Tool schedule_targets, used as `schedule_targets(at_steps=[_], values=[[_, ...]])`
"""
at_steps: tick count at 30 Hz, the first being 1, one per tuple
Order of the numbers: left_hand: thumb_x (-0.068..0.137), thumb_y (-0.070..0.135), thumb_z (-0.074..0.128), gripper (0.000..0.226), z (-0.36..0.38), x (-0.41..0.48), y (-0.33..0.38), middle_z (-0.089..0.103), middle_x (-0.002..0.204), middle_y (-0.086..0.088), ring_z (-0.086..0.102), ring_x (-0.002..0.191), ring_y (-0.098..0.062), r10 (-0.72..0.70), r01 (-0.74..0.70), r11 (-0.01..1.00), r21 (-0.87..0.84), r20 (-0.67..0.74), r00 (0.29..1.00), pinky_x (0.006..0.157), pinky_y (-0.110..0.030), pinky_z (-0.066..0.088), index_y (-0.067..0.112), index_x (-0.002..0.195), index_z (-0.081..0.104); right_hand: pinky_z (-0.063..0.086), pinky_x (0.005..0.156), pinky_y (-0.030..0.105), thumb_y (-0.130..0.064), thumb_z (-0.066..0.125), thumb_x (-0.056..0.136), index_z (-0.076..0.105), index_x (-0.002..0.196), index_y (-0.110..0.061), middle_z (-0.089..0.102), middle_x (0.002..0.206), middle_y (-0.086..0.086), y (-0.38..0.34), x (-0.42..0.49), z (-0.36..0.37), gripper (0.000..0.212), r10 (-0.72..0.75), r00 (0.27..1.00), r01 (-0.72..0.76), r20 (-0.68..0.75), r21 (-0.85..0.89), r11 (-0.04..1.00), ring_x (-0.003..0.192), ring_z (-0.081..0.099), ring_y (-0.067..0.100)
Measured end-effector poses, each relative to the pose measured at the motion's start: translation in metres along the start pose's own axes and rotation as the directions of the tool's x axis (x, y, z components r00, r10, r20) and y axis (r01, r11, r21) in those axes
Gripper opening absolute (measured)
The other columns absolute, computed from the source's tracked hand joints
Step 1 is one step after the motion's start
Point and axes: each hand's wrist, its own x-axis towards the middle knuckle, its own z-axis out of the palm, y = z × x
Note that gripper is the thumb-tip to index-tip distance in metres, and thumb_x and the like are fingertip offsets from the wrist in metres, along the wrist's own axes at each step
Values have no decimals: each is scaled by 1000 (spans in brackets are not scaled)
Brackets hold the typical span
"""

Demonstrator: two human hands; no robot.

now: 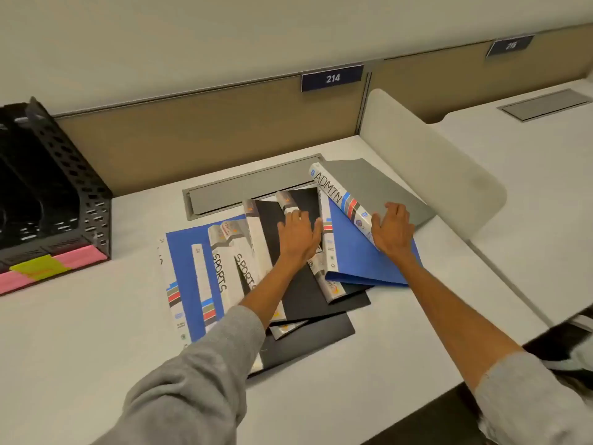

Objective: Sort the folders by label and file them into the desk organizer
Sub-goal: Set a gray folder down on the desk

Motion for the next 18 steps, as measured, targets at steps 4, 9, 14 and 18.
schedule_targets(at_steps=[4, 9, 14, 18], values=[[101, 50, 32, 53, 23, 24, 30, 52, 131, -10, 47, 121, -25, 3, -2, 999, -41, 19, 1000, 103, -46, 36, 9, 131, 49, 35, 102, 51, -30, 46, 99, 44, 137, -5, 44, 139, 15, 33, 23, -9, 46, 46, 999, -46, 2, -13, 999, 129, 40, 32], [99, 49, 41, 51, 51, 44, 58, 51, 128, -12, 44, 119, -27, 38, -43, 994, -101, -57, 998, 97, -42, 41, 7, 124, 54, 30, 106, 52, -34, 44, 100, 39, 141, -6, 40, 142, 14, 67, 51, -7, 50, 199, 979, -203, 46, 85, 976, 132, 37, 32], [96, 38, 54, 64, 72, 49, 104, 34, 145, -18, 30, 135, -31, 20, -32, 945, -326, -42, 999, 107, -39, 35, 0, 144, 34, 36, 107, 50, -37, 44, 98, 25, 146, -1, 34, 145, 21, 87, 71, 0, 63, 461, 871, -489, 172, 206, 847, 132, 37, 36], [88, 45, 65, 103, 85, 55, 121, 5, 159, -21, 6, 146, -37, -182, 248, 879, -407, 194, 964, 117, -42, 20, -2, 152, -2, 41, 101, 44, -33, 51, 96, 21, 147, 0, 35, 144, 22, 93, 85, 4, 68, 521, 818, -574, 243, 292, 765, 129, 42, 37]])
